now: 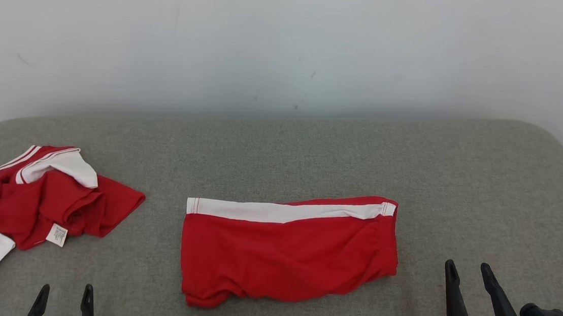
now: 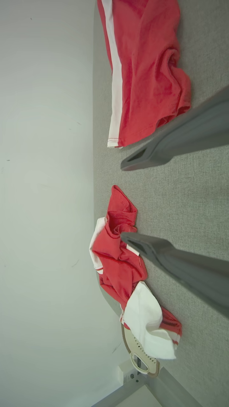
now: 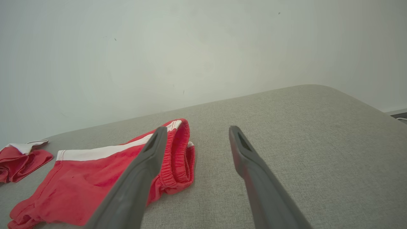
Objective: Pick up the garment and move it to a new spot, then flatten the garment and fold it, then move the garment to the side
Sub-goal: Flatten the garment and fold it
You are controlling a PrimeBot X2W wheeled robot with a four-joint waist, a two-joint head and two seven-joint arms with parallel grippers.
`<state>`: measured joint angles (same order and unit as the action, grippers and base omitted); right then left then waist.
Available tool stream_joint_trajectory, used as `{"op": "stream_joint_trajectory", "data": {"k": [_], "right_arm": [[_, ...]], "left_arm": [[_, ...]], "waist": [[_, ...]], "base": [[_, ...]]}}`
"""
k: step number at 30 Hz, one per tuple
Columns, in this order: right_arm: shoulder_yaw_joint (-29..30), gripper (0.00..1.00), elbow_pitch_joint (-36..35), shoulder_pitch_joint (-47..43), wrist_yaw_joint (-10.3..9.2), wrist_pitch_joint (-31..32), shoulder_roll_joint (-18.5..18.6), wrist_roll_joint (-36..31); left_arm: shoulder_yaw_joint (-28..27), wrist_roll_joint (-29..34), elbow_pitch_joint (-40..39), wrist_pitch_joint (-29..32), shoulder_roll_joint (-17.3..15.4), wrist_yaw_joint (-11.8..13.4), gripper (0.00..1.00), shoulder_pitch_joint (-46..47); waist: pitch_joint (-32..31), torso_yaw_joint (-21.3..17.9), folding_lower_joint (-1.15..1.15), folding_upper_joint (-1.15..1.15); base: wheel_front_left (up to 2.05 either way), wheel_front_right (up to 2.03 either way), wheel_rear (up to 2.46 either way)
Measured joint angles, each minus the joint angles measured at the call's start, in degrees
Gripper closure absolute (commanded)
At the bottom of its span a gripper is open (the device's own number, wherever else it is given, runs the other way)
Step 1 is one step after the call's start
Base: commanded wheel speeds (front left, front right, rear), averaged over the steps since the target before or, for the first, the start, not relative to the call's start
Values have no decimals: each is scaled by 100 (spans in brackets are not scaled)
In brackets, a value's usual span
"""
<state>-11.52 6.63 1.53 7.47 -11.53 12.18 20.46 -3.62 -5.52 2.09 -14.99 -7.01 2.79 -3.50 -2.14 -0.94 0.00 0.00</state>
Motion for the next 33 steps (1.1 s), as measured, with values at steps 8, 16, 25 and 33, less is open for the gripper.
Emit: {"op": "stream_joint_trajectory", "data": {"k": [8, 16, 25, 33], "right_arm": [[1, 0, -10, 0, 0, 37, 0, -26], [1, 0, -13, 0, 0, 44, 2, -31], [19, 0, -62, 19, 0, 93, 26, -80], [-100, 0, 304, 485, 0, 265, 73, -133]], "left_arm": [[9, 8, 2, 0, -4, 36, 0, 0], [16, 9, 9, 0, -13, 44, 0, -1], [36, 8, 18, 0, -16, 67, 0, 1], [89, 5, 59, 0, -5, 80, 0, 59]], "waist": [[10, -6, 0, 0], [12, -16, 0, 0], [22, -4, 0, 0], [89, 61, 0, 0]], "base": [[0, 0, 0], [0, 0, 0], [0, 0, 0], [0, 0, 0]]}}
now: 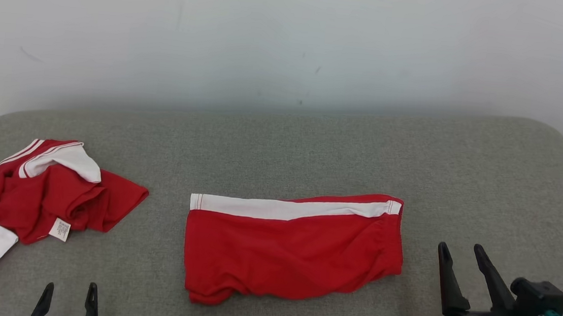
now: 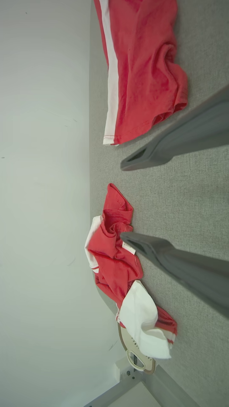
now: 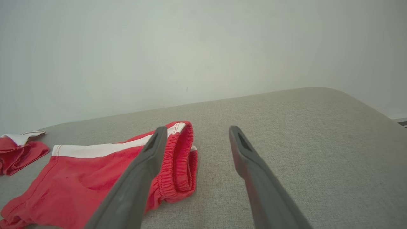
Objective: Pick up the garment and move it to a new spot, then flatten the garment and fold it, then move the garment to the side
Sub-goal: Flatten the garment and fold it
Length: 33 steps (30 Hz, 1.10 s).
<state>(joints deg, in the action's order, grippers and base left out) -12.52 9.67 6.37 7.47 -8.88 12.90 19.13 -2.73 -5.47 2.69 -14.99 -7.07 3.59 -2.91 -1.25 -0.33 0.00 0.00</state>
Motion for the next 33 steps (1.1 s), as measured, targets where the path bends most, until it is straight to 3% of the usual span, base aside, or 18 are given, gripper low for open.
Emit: {"op": "stream_joint_trajectory", "data": {"k": [24, 33], "right_arm": [[-827, 0, 3653, 2392, 0, 116, -224, 359], [-1076, 0, 4541, 2810, 0, 197, -271, 608]], "left_arm": [[346, 13, 146, 0, 137, -82, 0, 474], [346, 13, 203, 0, 163, -98, 0, 598]], "waist": [[605, 409, 1, -1], [735, 478, 1, 0]], "base": [[0, 0, 0], [0, 0, 0]]}}
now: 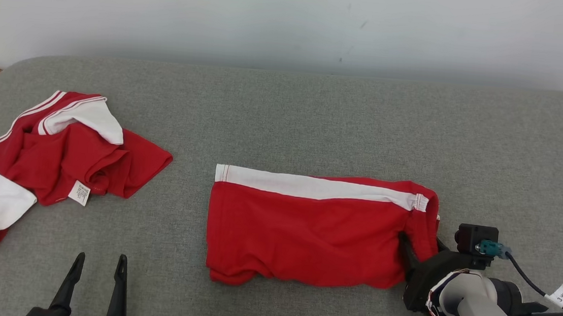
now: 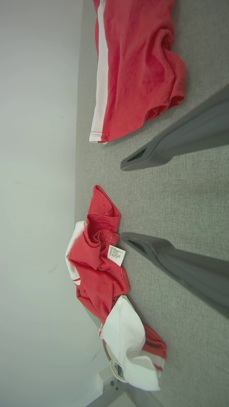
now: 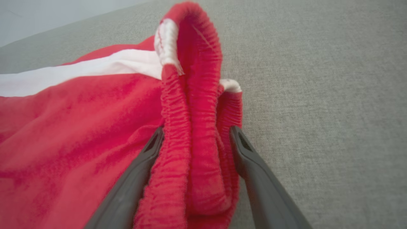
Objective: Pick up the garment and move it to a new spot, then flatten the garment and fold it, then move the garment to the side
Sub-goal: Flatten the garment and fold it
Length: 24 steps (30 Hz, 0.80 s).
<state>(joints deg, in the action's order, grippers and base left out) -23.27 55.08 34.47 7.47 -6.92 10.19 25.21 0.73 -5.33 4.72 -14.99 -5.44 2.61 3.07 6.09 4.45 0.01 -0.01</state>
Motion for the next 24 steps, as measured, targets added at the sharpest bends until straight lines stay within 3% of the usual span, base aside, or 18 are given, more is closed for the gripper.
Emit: {"op": "stream_joint_trajectory", "data": {"k": [10, 11, 12, 13, 20, 24], "right_arm": [[-261, 3, 597, 292, 0, 42, 4, 370], [-313, 55, 630, 310, 0, 45, 8, 392], [-354, 95, 651, 326, 0, 44, 14, 421], [-386, 100, 668, 333, 0, 41, 24, 466], [-656, 100, 670, 324, 7, -68, 127, 778], [-761, 100, 653, 255, 5, -122, 386, 987]], "left_arm": [[-11, 33, 24, 0, 20, -46, 0, 58], [-16, 33, 25, 0, 21, -46, 0, 58], [-22, 33, 29, 0, 21, -46, 0, 57], [-27, 33, 33, 0, 21, -47, 0, 56], [-86, 34, 75, 0, 19, -49, 0, 44], [-110, 34, 91, 0, 20, -49, 0, -12]], "waist": [[0, 64, 0, 0], [-6, 65, 0, 0], [-11, 66, 0, 0], [-16, 65, 0, 0], [-77, 13, 0, 0], [-154, -63, 0, 0]], "base": [[0, 0, 0], [0, 0, 0], [0, 0, 0], [0, 0, 0], [0, 0, 0], [0, 0, 0]]}}
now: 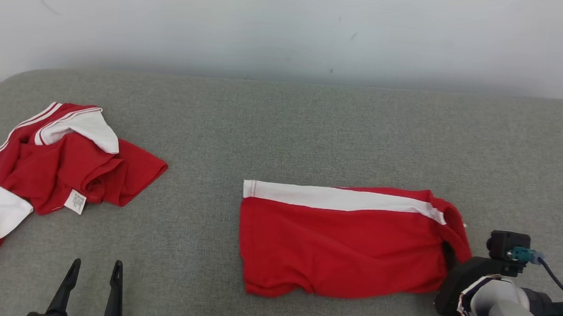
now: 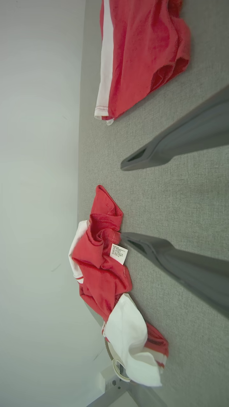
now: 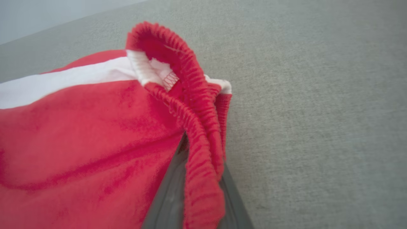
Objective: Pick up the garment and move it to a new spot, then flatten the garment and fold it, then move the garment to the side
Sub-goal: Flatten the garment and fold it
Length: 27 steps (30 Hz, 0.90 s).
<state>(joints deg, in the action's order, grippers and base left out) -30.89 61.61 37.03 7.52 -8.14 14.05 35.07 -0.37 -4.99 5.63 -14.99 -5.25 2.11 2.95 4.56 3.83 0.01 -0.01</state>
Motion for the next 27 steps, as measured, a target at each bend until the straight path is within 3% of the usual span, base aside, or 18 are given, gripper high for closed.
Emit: {"op": "stream_joint_trajectory", "data": {"k": [10, 18, 27], "right_arm": [[-293, 100, -480, -63, 0, 93, 837, 578], [-692, 100, -1880, -192, 0, 542, 1084, 1505], [-1060, 100, -3352, -379, -2, 906, 1266, 2305]], "left_arm": [[-26, -10, -14, 0, 26, -8, 0, -123], [-40, -36, -27, 0, 53, -9, 0, -147], [-52, -45, -27, 0, 82, -52, 0, -141]], "waist": [[-215, -322, 0, 0], [-226, -469, -1, 0], [-212, -358, -1, 0]], "base": [[0, 0, 0], [0, 0, 0], [0, 0, 0]]}}
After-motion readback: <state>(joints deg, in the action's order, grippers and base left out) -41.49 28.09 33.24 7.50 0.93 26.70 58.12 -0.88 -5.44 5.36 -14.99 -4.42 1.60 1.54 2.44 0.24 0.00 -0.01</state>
